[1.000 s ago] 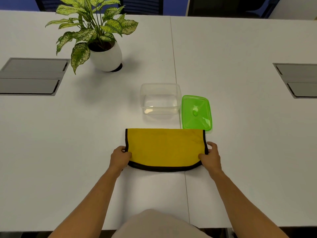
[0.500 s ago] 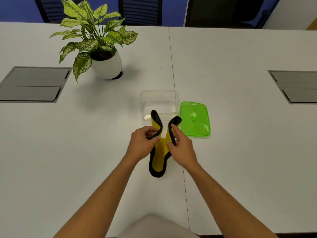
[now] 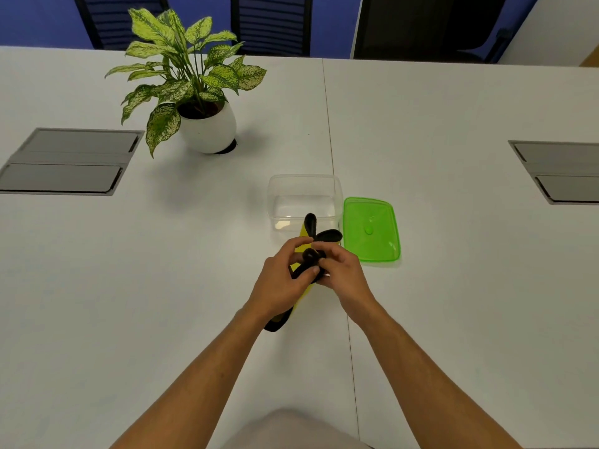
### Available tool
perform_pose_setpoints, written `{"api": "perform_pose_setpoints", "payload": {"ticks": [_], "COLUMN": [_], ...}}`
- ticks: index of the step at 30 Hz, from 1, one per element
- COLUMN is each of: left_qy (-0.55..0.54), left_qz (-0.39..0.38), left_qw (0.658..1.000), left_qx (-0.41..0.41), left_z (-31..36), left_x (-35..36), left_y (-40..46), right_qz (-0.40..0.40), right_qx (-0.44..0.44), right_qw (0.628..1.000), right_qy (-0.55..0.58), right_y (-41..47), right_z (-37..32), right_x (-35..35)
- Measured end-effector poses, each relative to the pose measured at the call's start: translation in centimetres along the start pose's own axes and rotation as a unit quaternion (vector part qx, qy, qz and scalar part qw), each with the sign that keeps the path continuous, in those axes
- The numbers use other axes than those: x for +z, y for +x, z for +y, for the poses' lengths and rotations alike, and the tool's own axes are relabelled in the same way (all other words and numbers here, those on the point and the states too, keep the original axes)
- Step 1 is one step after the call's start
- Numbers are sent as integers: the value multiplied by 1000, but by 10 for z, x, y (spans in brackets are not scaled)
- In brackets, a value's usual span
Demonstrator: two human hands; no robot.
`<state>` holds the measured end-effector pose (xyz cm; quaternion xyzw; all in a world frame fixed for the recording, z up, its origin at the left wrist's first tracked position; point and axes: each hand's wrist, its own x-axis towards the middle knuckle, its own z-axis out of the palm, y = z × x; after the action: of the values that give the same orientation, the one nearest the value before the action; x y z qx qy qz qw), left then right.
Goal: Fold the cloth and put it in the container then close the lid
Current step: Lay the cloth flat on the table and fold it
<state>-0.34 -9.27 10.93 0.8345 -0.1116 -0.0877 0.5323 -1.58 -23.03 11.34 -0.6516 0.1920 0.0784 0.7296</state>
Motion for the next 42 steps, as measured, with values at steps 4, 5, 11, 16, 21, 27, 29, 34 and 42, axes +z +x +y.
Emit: {"api": "perform_pose_setpoints", "payload": {"ticks": [4,5,11,16,21,27,29,34,42], "left_qy": [11,6,-7,3,16,82,63,48,173], "left_qz": [-39,-42,11,61,81,58,59,172,193], "left_qw": [999,998,999,997,996,980,973,972,965], "left_qx": [34,38,44,54,26,-173,-214,-150,52], "left_z": [-1,-2,-20,-47,-71,-93,-95,-85,-82], "left_x": [4,5,16,19,20,16,13,-6,-7], "left_y": [-7,-9,-23,-38,-54,-57,-53,-40,-38], "right_qz": [-5,0,2,-7,12,-12,-19,11,32], "right_qx": [32,35,47,39,24,26,30,62,-25], "right_qw": [999,999,999,999,1000,999,999,998,997], "right_qy": [24,18,0,-23,-13,31,33,6,-70], "right_y": [-1,0,2,-1,0,2,3,10,7], "right_z": [-1,2,11,11,8,2,2,6,43], "right_x": [-5,-5,-7,-6,-4,-5,-7,-26,-49]}}
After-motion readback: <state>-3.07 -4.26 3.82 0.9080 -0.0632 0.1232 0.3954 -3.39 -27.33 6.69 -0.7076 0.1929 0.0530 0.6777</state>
